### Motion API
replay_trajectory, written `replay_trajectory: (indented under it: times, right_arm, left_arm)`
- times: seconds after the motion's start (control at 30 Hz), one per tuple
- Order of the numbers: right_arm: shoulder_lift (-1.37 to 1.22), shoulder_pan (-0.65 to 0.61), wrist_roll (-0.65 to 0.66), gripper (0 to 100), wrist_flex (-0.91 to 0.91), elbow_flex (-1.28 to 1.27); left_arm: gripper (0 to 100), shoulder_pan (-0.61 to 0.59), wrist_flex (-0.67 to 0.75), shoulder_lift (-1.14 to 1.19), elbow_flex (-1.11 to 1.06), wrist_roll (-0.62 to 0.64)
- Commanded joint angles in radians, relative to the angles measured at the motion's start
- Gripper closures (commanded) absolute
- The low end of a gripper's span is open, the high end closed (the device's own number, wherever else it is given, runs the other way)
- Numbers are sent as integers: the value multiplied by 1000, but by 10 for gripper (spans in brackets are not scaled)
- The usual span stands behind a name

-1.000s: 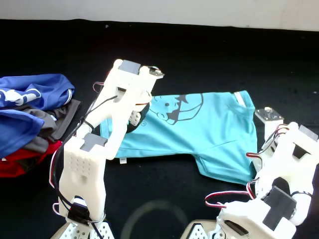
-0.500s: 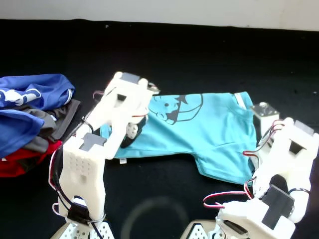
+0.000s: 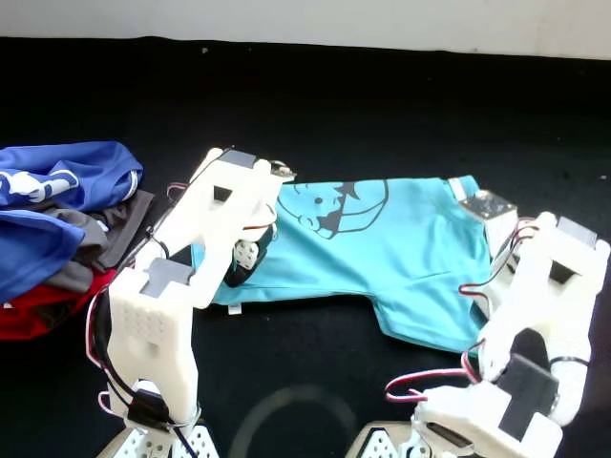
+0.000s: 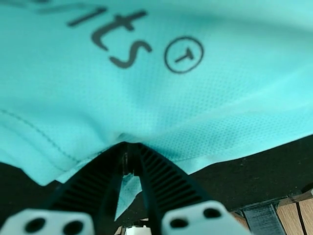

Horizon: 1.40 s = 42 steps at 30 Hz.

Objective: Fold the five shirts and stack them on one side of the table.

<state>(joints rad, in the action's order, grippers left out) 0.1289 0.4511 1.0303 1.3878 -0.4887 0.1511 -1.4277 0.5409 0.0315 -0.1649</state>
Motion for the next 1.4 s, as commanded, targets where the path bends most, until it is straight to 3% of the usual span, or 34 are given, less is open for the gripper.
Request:
replay_trajectory:
  times: [0.0, 0.13, 0.27, 0.5, 0.6, 0.87, 1.0, 1.23, 1.37]
  right_arm:
    - [156, -41, -80, 872, 12, 45]
    - [366, -148, -163, 872, 107, 31]
    - [552, -249, -273, 872, 130, -62]
    - [601, -346, -298, 872, -13, -363]
    - [572, -346, -296, 872, -84, -440]
    - [467, -346, -296, 872, -214, -479]
    - [452, -346, -296, 872, -213, -452]
    - [452, -360, -296, 868, -153, -386]
    - [453, -407, -295, 868, -105, -366]
  left_arm:
    - [992, -22, 9, -65, 27, -8]
    - [992, -22, -60, -255, 7, -6]
    - [992, -19, -43, -498, -179, -9]
    - [992, -65, 439, -608, -607, -12]
    - [992, -124, 512, -559, -651, -14]
    - [992, -285, 509, -489, -647, -78]
    - [992, -288, 485, -544, -631, -77]
    - [992, -286, 269, -786, -564, -34]
    - [992, -236, 245, -858, -584, -31]
